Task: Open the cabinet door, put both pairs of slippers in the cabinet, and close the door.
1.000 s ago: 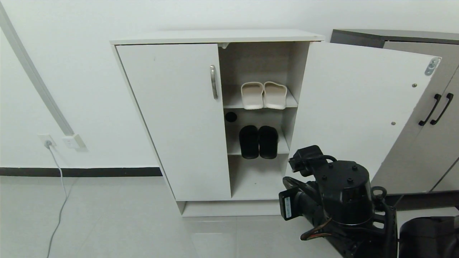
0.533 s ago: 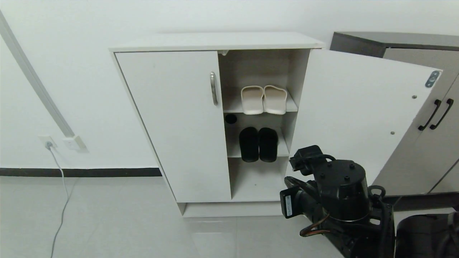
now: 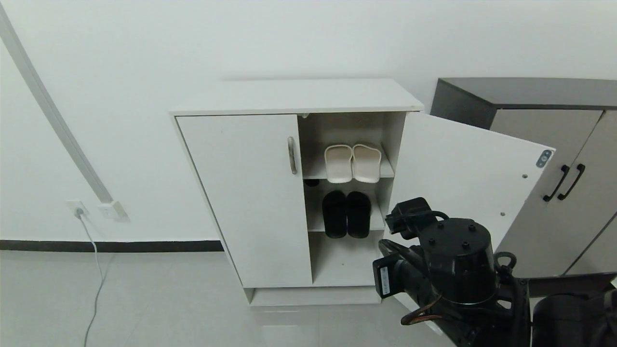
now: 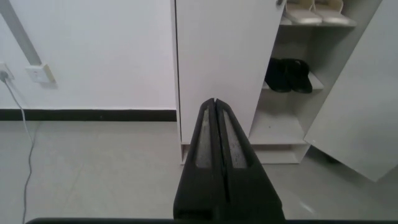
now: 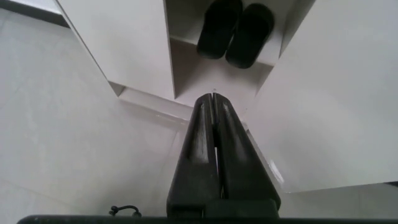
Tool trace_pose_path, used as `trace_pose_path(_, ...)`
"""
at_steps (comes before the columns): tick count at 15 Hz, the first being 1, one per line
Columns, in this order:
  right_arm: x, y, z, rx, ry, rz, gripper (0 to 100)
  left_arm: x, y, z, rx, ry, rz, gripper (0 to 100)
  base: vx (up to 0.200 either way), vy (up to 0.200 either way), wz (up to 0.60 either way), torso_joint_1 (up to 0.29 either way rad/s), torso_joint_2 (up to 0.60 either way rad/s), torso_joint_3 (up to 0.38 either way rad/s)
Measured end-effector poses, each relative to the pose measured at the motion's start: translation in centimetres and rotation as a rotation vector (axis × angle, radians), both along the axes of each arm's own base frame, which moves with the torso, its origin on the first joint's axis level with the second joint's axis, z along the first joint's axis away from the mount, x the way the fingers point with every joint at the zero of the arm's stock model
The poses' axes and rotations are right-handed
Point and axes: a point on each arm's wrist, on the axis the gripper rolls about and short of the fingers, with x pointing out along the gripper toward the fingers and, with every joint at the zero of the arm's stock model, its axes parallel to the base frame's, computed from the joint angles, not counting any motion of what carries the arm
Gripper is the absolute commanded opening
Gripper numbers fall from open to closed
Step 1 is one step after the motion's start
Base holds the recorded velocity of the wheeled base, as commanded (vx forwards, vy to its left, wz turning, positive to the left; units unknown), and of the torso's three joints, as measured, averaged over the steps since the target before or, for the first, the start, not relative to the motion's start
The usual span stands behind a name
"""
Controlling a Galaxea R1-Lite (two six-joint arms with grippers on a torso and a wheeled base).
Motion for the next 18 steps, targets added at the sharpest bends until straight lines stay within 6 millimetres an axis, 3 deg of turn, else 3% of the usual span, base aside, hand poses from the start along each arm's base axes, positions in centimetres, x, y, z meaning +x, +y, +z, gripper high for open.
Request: trace_pose_path(18,0.00,-0.02,-0.03,0.001,0.001,-0.001,0,0.00,0.00,0.00,0.000,0.000,0.000,0,0.000,0.000,0.00,0.207,-0.52,-0.319)
